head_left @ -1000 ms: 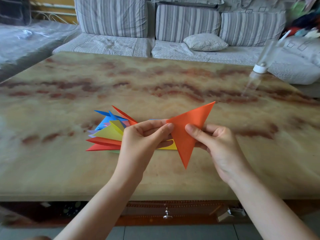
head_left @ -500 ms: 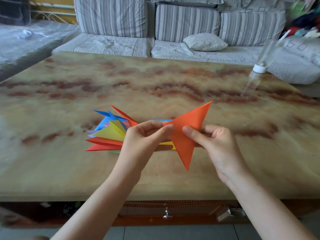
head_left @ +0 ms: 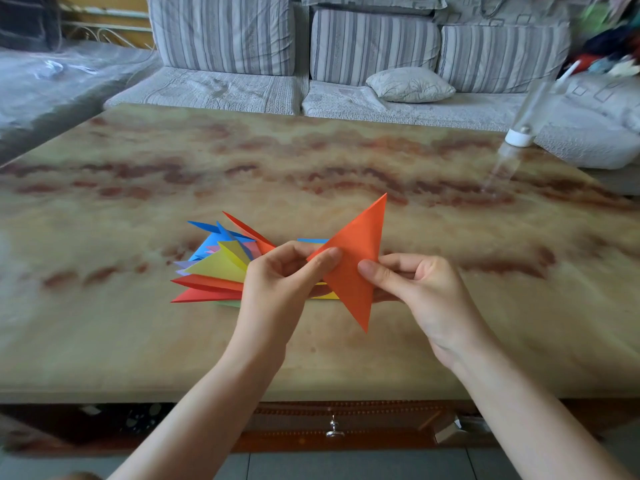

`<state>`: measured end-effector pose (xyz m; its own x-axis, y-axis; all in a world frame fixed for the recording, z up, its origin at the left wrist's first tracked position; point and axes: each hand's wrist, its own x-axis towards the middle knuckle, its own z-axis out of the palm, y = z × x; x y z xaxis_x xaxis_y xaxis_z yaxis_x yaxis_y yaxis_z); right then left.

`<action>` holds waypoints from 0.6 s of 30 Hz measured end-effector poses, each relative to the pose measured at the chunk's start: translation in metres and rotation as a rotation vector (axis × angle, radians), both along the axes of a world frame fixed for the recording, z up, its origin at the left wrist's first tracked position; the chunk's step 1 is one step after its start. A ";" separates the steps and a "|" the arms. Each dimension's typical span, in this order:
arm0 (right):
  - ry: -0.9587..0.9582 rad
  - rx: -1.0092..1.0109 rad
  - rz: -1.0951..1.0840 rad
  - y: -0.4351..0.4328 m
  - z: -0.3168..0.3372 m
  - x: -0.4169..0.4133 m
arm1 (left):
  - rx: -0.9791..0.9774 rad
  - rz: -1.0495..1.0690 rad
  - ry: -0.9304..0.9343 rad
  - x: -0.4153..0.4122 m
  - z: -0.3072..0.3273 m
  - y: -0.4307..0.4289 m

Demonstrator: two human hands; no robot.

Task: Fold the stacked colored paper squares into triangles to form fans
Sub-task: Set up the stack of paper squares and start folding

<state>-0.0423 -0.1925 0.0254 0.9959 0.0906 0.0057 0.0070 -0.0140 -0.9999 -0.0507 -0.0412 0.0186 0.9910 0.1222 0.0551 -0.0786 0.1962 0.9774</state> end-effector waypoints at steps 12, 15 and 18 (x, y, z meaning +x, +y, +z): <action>-0.032 -0.110 0.072 0.001 0.000 -0.005 | 0.274 -0.115 -0.001 0.004 -0.003 0.001; 0.015 -0.062 0.090 0.001 0.000 -0.005 | 0.210 -0.055 -0.023 0.003 -0.004 0.000; 0.050 -0.065 0.115 0.001 0.000 -0.003 | 0.168 -0.019 -0.039 0.003 -0.003 0.001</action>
<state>-0.0456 -0.1914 0.0250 0.9777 0.2030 -0.0532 -0.0374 -0.0812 -0.9960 -0.0474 -0.0406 0.0155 0.9897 0.0892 0.1116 -0.1148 0.0322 0.9929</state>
